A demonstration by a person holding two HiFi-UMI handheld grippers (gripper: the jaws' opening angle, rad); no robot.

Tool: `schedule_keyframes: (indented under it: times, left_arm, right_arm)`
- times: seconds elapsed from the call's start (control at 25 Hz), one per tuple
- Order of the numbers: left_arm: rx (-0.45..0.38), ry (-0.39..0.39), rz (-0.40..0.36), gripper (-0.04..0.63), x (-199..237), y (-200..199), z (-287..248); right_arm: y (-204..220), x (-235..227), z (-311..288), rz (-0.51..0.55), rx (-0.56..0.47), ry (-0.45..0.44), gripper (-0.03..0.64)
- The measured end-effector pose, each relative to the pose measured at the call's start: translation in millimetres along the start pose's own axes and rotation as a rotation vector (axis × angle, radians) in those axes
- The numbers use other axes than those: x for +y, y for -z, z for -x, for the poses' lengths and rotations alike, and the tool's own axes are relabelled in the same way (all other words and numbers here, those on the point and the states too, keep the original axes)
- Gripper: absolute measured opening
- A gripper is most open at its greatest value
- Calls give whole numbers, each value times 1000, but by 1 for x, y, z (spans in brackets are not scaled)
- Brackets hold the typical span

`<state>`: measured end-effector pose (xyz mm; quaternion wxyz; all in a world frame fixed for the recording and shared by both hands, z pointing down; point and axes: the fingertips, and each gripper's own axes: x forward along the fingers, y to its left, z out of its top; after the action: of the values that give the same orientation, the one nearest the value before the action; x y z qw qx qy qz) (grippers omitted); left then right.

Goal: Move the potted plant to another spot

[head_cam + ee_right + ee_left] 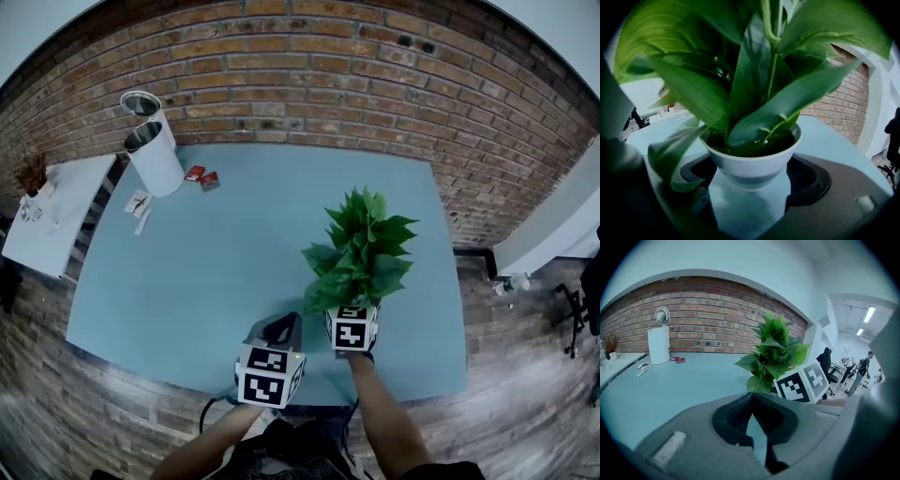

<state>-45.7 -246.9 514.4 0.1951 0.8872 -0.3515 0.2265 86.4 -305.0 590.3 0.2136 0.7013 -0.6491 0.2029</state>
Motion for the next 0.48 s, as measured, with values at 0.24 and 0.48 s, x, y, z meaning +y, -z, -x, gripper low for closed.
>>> schedule_keyframes:
  times: [0.24,0.48]
  left_arm:
    - [-2,28,-21,-2,-4,6,8]
    - [-1,51,-29,-2,-4,17,17]
  right_arm:
    - [10,0,11,-18,-15,35,465]
    - [20,11,27,-18,-1,37,465]
